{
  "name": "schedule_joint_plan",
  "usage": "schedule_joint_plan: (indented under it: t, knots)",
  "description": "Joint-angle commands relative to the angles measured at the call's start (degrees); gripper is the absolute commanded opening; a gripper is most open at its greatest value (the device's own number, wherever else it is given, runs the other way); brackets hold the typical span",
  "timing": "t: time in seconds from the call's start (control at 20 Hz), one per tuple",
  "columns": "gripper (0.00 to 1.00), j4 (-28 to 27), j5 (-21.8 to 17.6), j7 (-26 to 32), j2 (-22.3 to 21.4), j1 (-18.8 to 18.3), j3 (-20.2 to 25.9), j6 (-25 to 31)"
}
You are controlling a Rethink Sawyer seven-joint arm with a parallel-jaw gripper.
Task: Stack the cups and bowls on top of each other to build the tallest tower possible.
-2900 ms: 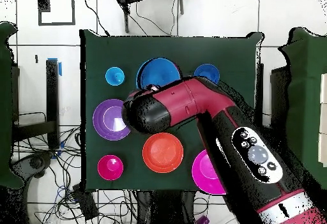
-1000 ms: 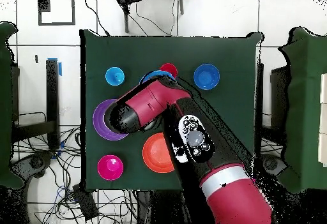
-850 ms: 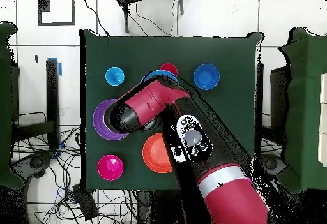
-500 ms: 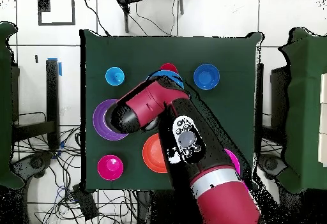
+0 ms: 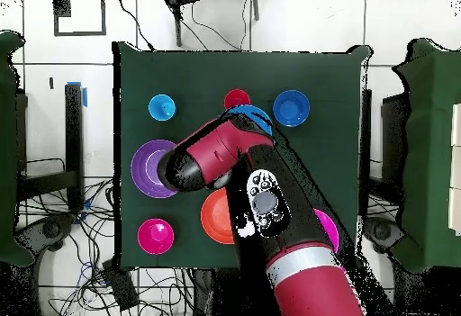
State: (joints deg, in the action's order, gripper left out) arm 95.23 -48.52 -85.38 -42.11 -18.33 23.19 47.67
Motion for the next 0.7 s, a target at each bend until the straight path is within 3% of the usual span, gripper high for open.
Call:
schedule_joint_plan:
  t: [0.05,0.7]
  knots:
    - [0.00,-1.05,-2.08,-9.49,1.20,2.37,-4.56,0.23]
    - [0.00,-1.43,-2.00,-12.01,9.08,4.26,-7.68,-10.04]
